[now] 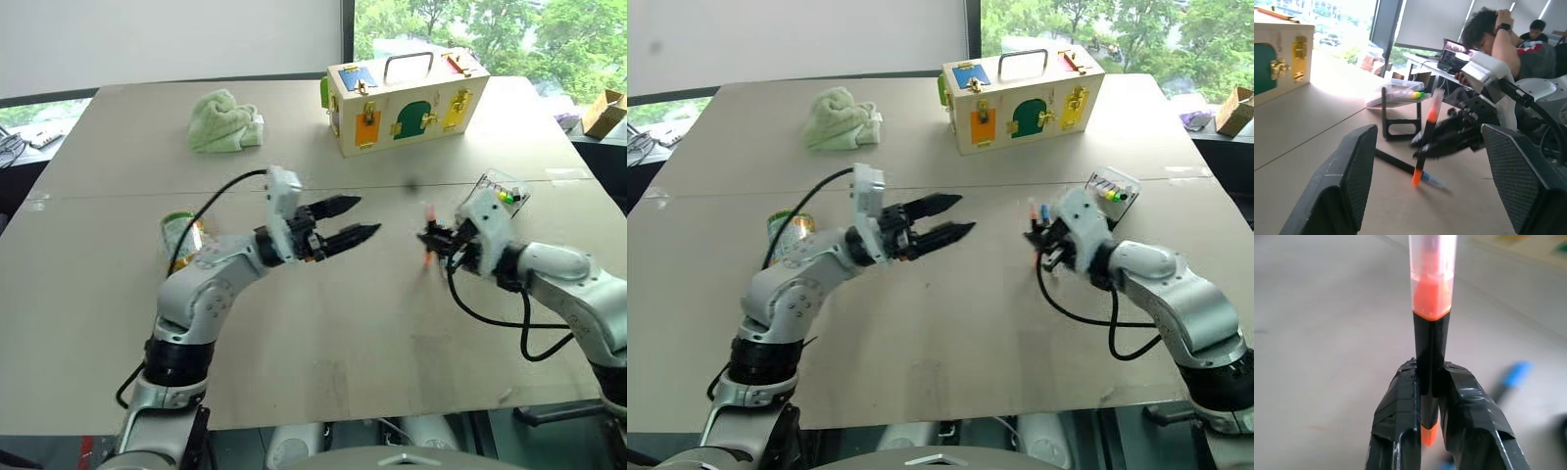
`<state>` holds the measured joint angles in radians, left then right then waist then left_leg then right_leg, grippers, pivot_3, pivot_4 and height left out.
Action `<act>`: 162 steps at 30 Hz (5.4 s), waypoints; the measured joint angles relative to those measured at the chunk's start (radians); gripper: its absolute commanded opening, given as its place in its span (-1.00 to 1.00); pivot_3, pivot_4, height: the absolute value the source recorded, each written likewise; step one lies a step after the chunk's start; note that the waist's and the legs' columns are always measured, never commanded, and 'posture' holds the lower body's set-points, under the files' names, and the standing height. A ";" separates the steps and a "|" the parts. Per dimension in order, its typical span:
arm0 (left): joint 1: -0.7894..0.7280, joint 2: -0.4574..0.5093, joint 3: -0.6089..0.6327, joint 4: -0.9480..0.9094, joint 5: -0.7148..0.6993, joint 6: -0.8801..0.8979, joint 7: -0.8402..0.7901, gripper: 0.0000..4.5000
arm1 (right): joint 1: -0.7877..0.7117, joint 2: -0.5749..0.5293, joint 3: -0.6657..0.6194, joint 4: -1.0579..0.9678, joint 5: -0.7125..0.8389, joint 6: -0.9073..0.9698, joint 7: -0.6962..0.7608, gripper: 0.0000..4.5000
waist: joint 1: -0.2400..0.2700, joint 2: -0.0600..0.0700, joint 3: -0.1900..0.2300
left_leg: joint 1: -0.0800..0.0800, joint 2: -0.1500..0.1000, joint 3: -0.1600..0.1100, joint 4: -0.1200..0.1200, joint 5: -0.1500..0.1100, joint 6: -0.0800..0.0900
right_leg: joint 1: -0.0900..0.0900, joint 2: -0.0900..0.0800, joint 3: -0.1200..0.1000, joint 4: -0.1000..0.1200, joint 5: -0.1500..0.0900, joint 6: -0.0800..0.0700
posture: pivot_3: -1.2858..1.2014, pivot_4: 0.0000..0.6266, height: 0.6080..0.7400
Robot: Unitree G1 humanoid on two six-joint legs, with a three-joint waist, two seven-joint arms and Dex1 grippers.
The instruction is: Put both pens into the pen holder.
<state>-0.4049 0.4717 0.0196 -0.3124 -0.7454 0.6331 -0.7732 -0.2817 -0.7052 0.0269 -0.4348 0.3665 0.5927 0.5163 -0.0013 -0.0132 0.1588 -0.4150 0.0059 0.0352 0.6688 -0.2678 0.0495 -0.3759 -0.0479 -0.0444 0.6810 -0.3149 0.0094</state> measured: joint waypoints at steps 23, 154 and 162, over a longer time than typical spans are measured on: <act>-0.027 0.056 -0.028 -0.174 0.016 0.059 0.050 0.59 | 0.070 0.098 -0.087 0.296 -0.489 -0.818 -0.215 -0.92 | 0.011 0.000 0.000 | 0.004 0.000 0.000 0.002 0.003 -0.005 | 0.002 0.001 0.001 0.005 0.000 0.001 | 0.03 -0.52 1.00; -0.048 -0.049 -0.136 0.023 0.013 0.027 -0.034 -0.41 | -0.220 0.214 0.033 -0.061 0.525 0.587 -0.061 -0.97 | -0.009 -0.005 0.003 | 0.001 0.001 0.003 0.001 0.002 -0.003 | -0.004 0.000 0.004 0.008 0.000 0.000 | 0.03 -0.52 1.00; -0.057 -0.077 -0.020 0.018 0.014 -0.003 0.062 0.45 | -0.191 0.175 -0.008 -0.061 0.427 0.465 -0.083 -0.97 | -0.008 -0.005 0.003 | 0.001 0.001 0.002 0.001 0.002 -0.003 | -0.003 0.000 0.004 0.008 0.000 0.000 | 0.03 -0.52 1.00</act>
<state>-0.4621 0.3947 -0.0006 -0.2940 -0.7317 0.6297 -0.7112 -0.4730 -0.5299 0.0190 -0.4962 0.7935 1.0580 0.4333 -0.0093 -0.0185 0.1614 -0.4142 0.0065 0.0377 0.6699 -0.2656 0.0465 -0.3792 -0.0481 -0.0407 0.6890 -0.3149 0.0094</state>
